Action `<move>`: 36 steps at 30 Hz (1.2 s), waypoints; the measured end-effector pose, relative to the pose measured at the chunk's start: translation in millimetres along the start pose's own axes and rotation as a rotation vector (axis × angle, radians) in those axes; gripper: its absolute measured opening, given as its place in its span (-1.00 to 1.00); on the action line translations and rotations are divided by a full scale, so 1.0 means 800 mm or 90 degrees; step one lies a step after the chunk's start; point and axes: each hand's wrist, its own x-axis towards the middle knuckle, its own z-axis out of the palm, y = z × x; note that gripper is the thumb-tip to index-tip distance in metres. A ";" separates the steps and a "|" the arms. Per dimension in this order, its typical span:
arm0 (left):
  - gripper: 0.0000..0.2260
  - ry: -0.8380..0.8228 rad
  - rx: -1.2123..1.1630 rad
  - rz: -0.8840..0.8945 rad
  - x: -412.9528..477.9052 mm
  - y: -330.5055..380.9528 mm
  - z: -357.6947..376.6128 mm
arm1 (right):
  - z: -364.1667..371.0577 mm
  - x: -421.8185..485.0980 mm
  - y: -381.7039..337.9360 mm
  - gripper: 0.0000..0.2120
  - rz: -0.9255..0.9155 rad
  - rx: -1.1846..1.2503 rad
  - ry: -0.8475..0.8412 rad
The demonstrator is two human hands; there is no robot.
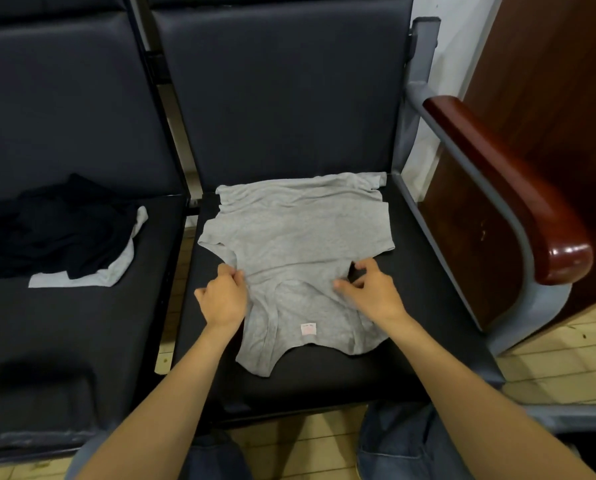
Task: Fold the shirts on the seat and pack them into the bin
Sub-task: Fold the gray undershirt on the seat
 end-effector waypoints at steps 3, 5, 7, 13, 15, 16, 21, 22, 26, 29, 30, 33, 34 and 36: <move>-0.73 -0.021 0.008 0.045 -0.012 0.006 -0.008 | -0.009 -0.011 0.005 -0.40 0.006 -0.125 -0.040; -0.66 -0.011 0.041 0.083 -0.035 0.002 -0.015 | -0.018 -0.023 0.007 -0.33 0.027 -0.146 -0.083; -0.64 -0.031 0.112 0.161 -0.070 -0.010 -0.019 | -0.023 -0.041 0.008 -0.30 0.033 -0.177 -0.124; -0.84 -0.170 0.133 0.236 -0.138 -0.029 -0.038 | -0.031 -0.084 0.021 -0.60 0.042 -0.114 -0.105; -0.87 -0.209 0.094 0.200 -0.152 -0.035 -0.048 | -0.049 -0.093 0.028 -0.61 0.119 0.089 -0.099; -0.88 -0.234 0.087 0.182 -0.159 -0.037 -0.053 | -0.060 -0.099 0.031 -0.60 0.142 0.134 -0.115; -0.74 -0.189 0.163 0.164 -0.156 -0.025 -0.073 | -0.083 -0.119 0.032 -0.67 0.140 -0.046 -0.304; -0.77 -0.159 0.141 0.172 -0.149 -0.020 -0.073 | -0.082 -0.116 0.028 -0.66 0.124 -0.081 -0.289; -0.78 -0.142 0.070 0.120 -0.107 0.004 -0.058 | -0.069 -0.081 0.017 -0.64 0.067 -0.229 -0.086; -0.72 -0.147 0.048 0.007 -0.061 0.018 -0.043 | -0.054 -0.037 0.018 -0.70 0.050 -0.137 0.031; -0.68 -0.153 0.030 -0.050 -0.044 0.022 -0.038 | -0.052 -0.018 0.021 -0.68 0.066 -0.103 0.076; -0.59 -0.156 -0.010 -0.184 -0.005 0.026 -0.024 | -0.058 0.039 0.028 -0.64 0.166 -0.038 0.179; -0.59 -0.146 -0.023 -0.203 0.001 0.027 -0.020 | -0.059 0.055 0.030 -0.61 0.196 -0.036 0.191; -0.63 -0.120 -0.050 -0.208 0.009 0.027 -0.011 | -0.061 0.078 0.033 -0.54 0.217 -0.063 0.189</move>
